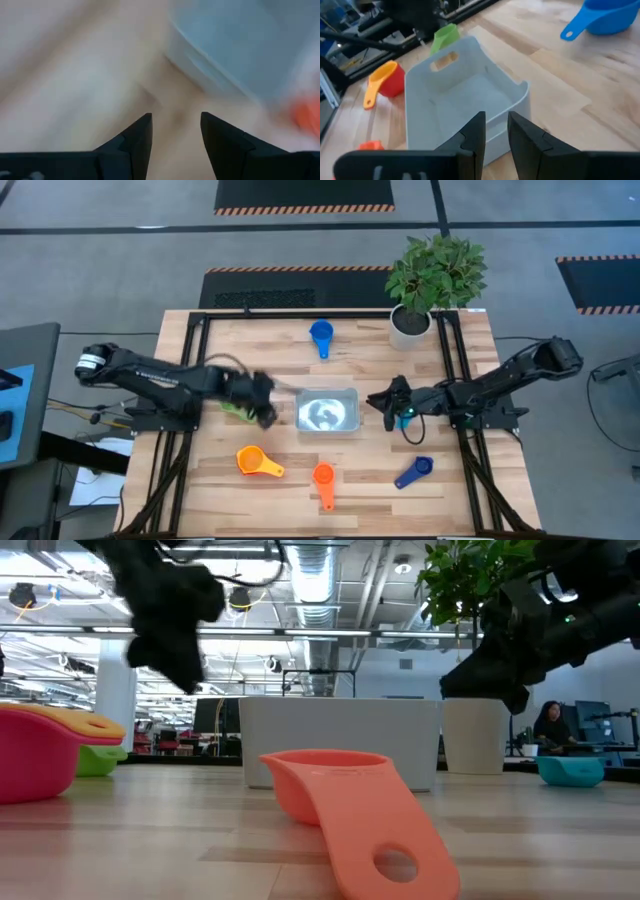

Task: Nest measuring cups in basket
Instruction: Remove the yellow measuring cup from the red measuring cup

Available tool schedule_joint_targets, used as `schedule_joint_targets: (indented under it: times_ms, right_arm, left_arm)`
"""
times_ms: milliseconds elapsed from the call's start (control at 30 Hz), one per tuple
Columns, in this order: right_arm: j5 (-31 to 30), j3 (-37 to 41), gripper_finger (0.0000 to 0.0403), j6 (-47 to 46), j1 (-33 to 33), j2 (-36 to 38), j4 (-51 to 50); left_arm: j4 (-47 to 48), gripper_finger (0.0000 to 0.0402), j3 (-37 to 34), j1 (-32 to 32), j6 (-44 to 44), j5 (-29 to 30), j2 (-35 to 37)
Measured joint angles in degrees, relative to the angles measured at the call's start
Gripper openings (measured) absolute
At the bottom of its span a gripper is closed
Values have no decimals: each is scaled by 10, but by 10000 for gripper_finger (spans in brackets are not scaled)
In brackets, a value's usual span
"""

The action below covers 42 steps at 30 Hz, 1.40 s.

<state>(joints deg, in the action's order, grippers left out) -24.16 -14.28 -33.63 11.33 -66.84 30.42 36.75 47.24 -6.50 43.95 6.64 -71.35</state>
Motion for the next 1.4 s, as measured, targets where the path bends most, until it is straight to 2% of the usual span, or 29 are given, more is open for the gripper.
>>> schedule_joint_targets:
  times_ms: [133,267,500,700,1067,1267,1400]
  right_arm:
    - [-4,-7,108,-13,-2,-34,-1]
    - [-12,-23,108,-15,-2,-64,-1]
    - [-10,-61,108,6,-2,-96,0]
    - [-1,-68,108,11,-2,-103,-1]
    - [-3,-68,108,12,-7,-103,0]
    - [-4,-68,108,12,-7,-103,0]
    - [-4,-68,108,12,-7,-103,0]
  left_arm:
    - [33,155,0,-101,49,-18,0]
    - [53,155,0,-182,106,2,0]
    - [89,155,0,-263,194,64,0]
    - [91,155,-10,-283,204,74,-18]
    - [91,150,-10,-285,168,30,-97]
    - [97,94,-9,-284,167,22,-103]
    - [133,51,15,-283,167,36,-99]
